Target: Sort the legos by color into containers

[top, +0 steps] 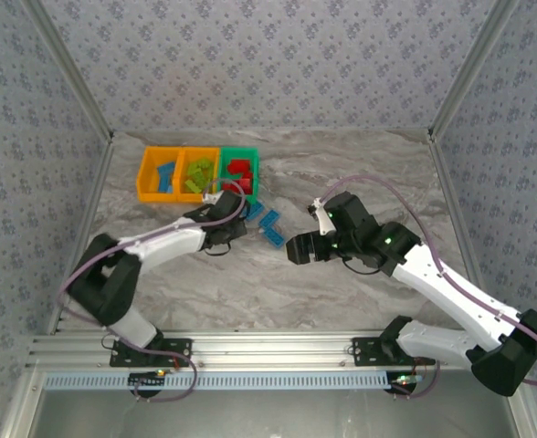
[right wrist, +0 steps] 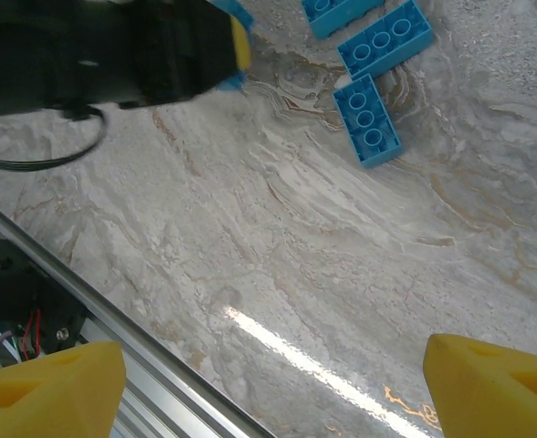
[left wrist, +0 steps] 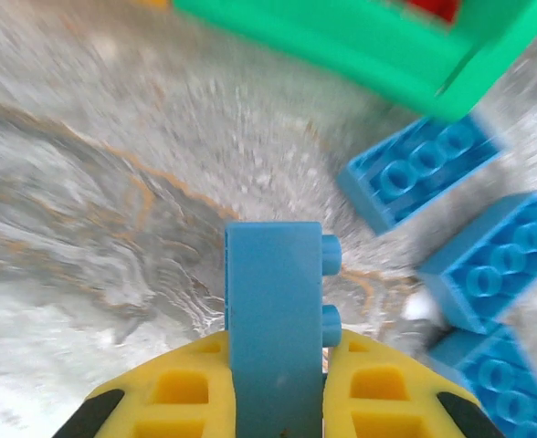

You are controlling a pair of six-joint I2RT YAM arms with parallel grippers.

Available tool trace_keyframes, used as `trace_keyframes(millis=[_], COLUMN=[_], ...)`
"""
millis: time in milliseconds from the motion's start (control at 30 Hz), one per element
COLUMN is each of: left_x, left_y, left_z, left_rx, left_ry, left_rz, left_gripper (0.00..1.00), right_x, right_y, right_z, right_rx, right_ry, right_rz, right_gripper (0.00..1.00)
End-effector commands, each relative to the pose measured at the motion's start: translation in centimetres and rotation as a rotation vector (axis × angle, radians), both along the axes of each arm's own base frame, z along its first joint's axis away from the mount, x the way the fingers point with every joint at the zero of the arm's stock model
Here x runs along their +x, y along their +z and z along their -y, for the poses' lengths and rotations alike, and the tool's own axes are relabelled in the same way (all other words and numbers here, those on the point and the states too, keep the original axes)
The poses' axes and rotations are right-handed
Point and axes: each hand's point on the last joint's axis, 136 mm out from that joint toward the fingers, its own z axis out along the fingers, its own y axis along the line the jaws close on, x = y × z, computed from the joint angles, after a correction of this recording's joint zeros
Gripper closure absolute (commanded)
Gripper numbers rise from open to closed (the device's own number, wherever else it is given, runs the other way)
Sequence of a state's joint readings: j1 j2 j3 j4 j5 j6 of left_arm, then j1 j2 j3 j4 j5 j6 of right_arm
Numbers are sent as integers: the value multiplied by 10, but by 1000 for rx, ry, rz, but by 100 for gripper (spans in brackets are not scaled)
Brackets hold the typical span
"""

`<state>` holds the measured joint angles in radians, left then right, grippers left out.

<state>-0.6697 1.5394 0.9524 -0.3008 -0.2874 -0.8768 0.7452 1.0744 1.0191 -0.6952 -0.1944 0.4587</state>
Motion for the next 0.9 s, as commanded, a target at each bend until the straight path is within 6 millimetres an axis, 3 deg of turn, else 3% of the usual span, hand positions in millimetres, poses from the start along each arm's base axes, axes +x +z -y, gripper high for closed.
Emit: trace_keyframes(millis=[0,100,200,267,400,500,633,667,767,867], left_x=[17,49,92,120,170,191,200,197,181,153], left_y=[69,91,94,94,85,78,85,90,110,134], left_z=[-39,-83,-134,-158,-185,-207,-215,-216,-216,-204], left_rx=[73,81,75,56,-57,-69,-60,-53,-58,-69], left_ry=[68,149,254,294,351,410,400,398,414,400], left_rz=[178,224,217,225,227,185,186,187,216,230], left_gripper=[96,95,95,96,89,82,50,46,44,44], right_x=[7,8,6,3,-4,-10,-16,-16,-13,-7], right_y=[16,16,13,13,14,15,14,14,9,5], right_z=[-3,-2,0,1,5,12,23,26,30,28], right_rx=[26,22,15,15,10,8,7,6,-5,-11], right_ry=[-33,-45,-56,-60,-67,-77,-106,-115,-141,-156], right_rz=[35,38,28,23,25,26,37,42,42,39], right_gripper=[13,12,12,12,12,12,12,12,12,12])
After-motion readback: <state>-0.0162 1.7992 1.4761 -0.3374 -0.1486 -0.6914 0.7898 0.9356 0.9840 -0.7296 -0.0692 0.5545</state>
